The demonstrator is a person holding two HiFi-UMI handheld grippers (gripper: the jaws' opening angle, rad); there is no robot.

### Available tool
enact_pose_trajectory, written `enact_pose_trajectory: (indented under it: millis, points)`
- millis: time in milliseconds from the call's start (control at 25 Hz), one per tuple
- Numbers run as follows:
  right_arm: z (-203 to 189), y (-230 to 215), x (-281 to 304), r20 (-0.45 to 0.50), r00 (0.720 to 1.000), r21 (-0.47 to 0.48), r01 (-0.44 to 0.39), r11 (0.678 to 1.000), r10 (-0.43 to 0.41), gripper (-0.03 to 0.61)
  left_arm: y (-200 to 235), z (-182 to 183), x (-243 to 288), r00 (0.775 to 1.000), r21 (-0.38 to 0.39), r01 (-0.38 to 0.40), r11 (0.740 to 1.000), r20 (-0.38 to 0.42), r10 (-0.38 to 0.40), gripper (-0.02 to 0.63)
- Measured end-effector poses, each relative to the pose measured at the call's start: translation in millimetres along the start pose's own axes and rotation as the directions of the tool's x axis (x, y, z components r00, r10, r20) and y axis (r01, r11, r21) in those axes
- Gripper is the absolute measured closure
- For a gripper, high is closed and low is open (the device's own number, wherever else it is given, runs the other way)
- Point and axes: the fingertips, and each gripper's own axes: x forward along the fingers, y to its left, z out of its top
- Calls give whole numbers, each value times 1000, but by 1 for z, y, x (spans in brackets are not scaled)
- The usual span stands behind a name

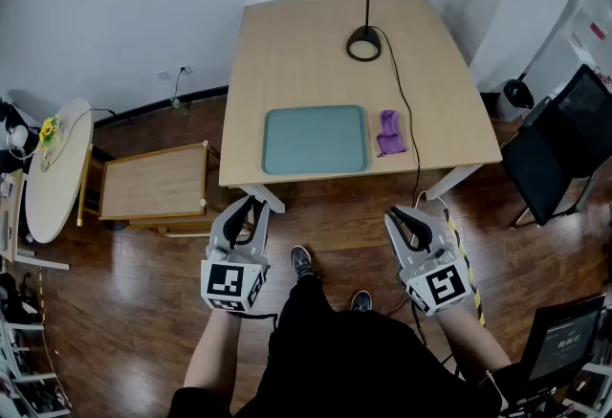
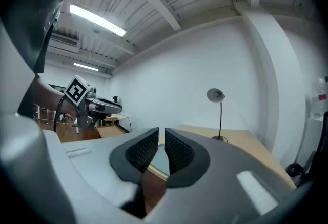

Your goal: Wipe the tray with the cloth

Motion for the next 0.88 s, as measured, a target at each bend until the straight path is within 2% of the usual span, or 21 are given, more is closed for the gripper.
enact_pose_trajectory:
  millis: [160,280,400,520,600,680,760,880]
  points:
    - [-51,-52,56,-132,987,69,104,992,-95,531,82,-71,73,990,-15,-37,999,-136,34,508]
    - [-98,-87,95,-278,944,99,212,972,-178,517,127,-131,128,958,-50,-10,999,-287,-5,506]
    - [-141,-131,127,-419,872,95,320,943,-253,472,156,-187,181,896,-73,26,997,-440,-55,483]
    - [-182,-176,141,-550,772,110,446,888,-319,415,167,-227,213,825,-130,42,991,-555,-108,483]
    - [-215,-202,146,-638,697,128,514,848,-326,383,173,-246,227,788,-179,33,983,-601,-135,483]
    - [-246,-219,152,-717,632,155,557,816,-295,363,172,-259,234,760,-235,20,972,-628,-167,485]
    - [-272,-229,156,-762,594,180,577,796,-258,348,163,-267,234,742,-276,11,961,-642,-193,485]
    - [-294,-242,171,-777,589,205,568,797,-220,328,152,-271,231,722,-276,-5,961,-666,-188,479]
